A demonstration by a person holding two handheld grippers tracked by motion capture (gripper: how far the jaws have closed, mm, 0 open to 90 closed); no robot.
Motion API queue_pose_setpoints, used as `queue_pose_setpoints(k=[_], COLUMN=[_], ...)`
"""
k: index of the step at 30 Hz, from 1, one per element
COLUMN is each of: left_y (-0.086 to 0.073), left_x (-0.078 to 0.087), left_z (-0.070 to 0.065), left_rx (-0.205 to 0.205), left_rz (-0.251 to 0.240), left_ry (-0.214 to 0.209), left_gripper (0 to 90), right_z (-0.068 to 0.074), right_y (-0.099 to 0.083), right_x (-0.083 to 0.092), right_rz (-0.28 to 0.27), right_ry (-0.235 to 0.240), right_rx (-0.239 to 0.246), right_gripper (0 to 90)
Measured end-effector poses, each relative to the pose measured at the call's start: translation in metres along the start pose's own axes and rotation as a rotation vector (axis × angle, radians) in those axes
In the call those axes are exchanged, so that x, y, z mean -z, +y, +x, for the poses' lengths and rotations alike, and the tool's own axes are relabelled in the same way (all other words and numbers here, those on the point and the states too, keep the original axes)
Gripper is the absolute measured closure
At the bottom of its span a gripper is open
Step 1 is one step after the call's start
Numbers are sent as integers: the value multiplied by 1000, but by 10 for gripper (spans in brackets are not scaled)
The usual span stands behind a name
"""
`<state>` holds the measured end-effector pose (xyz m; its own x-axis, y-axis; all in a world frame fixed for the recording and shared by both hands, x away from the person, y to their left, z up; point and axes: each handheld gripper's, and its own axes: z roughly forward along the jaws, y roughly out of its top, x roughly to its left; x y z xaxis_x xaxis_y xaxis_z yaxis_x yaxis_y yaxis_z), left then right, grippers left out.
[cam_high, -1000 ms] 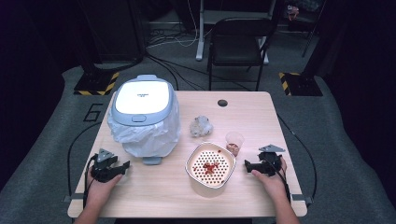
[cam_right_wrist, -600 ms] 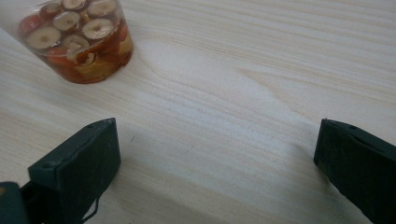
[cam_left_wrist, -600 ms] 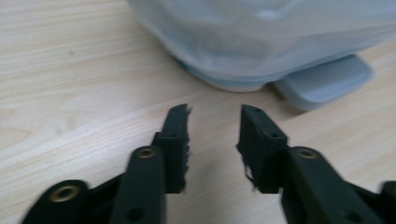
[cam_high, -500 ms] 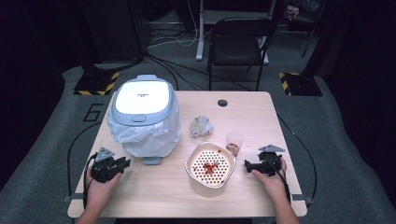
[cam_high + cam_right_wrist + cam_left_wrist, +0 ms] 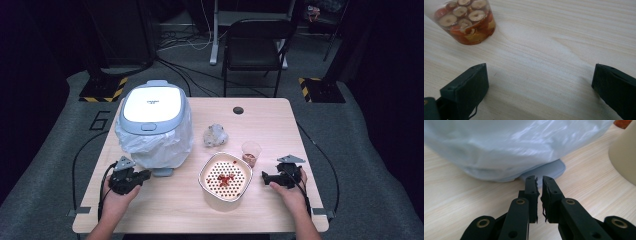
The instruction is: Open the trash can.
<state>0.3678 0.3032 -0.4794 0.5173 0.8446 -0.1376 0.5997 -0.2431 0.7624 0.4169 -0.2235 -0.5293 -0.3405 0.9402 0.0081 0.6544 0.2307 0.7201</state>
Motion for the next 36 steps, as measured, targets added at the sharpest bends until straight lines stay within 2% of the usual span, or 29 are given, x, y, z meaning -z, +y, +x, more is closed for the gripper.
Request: queue_pose_setpoints(k=[2,4,5,6,7,9,10,11,14,17,18,22,24,26,27,28,29,30,32,33,34,36], left_y=[2,2,3,4,4,5,6,6,7,7,7,7,7,6,7,7,6,6,4,4,3,2], left_x=[-4,-6,-8,-10,-10,-15,-19,-19,-26,-30,-31,-33,-36,-38,-39,-39,-41,-41,-42,-41,-41,-41], left_z=[-2,-4,-3,-3,-3,-4,-5,-5,-7,-9,-9,-8,-7,-7,-7,-7,-8,-7,-7,-6,-5,-4], left_rx=[-14,3,-26,-32,-32,-21,15,15,-1,-9,-27,-21,-56,-60,-54,-51,-21,-12,-10,-39,-59,-70], left_rz=[-5,-5,-7,-3,-3,-13,-16,-16,-13,-6,7,-2,6,8,13,14,-9,-7,-24,-8,-9,-15], left_ry=[-8,-15,-14,-18,-18,-16,-37,-37,-26,-22,-23,-18,-23,-31,-36,-43,-45,-55,-68,-56,-50,-45], left_gripper=[832,847,847,855,854,864,868,871,874,882,882,872,880,883,883,886,889,891,892,891,891,890], right_z=[0,0,0,0,0,0,1,1,2,4,5,8,9,9,10,9,9,8,7,6,7,4], right_y=[0,-1,-1,0,0,0,1,1,3,4,5,7,9,11,13,13,14,15,18,20,22,24], right_x=[1,1,2,3,4,5,5,5,7,9,10,12,15,17,19,20,22,24,28,30,31,34], right_rz=[-1,-3,-5,-11,-16,-15,-10,-10,8,10,9,8,8,-1,-5,-6,-5,-8,-6,-6,-4,-6], right_ry=[4,6,8,8,9,9,9,9,14,9,5,11,9,13,14,25,28,37,44,45,50,57], right_rx=[8,11,15,14,14,13,9,9,16,26,38,62,62,67,52,64,59,54,45,50,35,46], right_gripper=[18,27,48,120,149,154,165,165,227,241,247,257,264,272,279,288,295,298,305,306,307,315])
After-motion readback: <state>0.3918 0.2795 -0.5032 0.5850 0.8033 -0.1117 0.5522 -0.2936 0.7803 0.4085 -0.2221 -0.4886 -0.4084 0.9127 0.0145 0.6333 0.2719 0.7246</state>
